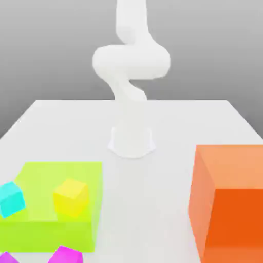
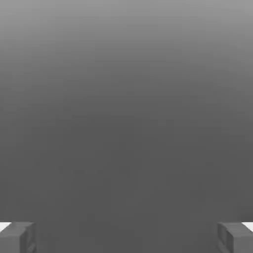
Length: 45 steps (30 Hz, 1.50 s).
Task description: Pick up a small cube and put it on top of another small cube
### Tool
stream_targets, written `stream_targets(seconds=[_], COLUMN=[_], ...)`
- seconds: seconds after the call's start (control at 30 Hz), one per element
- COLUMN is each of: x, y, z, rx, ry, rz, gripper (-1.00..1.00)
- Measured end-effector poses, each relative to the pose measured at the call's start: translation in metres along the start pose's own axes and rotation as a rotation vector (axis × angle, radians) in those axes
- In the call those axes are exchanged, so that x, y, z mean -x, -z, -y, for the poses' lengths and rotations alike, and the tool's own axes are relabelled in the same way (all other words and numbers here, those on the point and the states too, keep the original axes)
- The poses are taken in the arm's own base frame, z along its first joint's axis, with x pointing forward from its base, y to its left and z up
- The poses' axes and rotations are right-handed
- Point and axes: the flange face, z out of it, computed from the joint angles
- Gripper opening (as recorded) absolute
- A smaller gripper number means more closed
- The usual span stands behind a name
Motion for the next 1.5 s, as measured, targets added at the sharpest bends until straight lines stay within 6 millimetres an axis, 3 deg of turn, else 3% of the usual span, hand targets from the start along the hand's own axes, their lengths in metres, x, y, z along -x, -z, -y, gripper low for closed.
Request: stream_targets(seconds=[0.17, 0.33, 0.5, 0.67, 0.97, 1.07, 1.2, 1.23, 1.43, 1.5], x=[-0.029, -0.051, -0.065, -0.075, -0.056, -0.042, -0.015, -0.009, -0.007, -0.015], y=[-0.080, -0.158, -0.236, -0.308, -0.428, -0.462, -0.509, -0.516, -0.520, -0.509], z=[-0.014, -0.042, -0.083, -0.142, -0.260, -0.306, -0.346, -0.352, -0.355, -0.347], rx=[0.103, 0.203, 0.304, 0.410, 0.593, 0.656, 0.677, 0.678, 0.677, 0.677], ry=[-0.081, -0.164, -0.249, -0.345, -0.491, -0.543, -0.559, -0.560, -0.561, -0.560], rz=[0.059, 0.112, 0.163, 0.206, 0.293, 0.319, 0.328, 0.329, 0.329, 0.329], gripper=[0.00, 0.00, 0.00, 0.00, 0.00, 0.00, 0.00, -1.00, -1.00, -1.00])
